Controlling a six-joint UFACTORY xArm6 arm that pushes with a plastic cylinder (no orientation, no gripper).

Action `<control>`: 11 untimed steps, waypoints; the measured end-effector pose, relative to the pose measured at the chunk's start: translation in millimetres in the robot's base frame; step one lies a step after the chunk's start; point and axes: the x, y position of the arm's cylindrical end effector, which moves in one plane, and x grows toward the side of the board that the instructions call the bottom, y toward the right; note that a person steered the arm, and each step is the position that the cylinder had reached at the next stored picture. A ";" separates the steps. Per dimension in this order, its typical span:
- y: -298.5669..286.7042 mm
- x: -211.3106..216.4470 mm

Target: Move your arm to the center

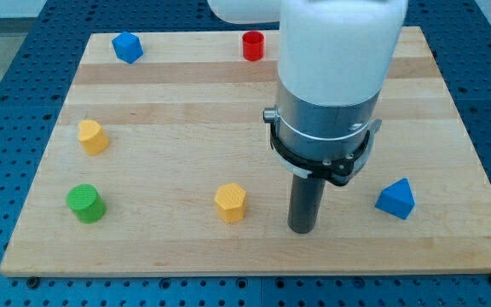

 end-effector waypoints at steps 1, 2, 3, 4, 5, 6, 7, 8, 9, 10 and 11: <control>2.5 0.0; -2.7 13.6; -61.4 30.9; -124.2 28.3; -125.5 28.6; -125.7 29.6; -124.6 22.7; -124.6 22.7; -131.8 22.6; -131.8 22.6; -123.5 32.0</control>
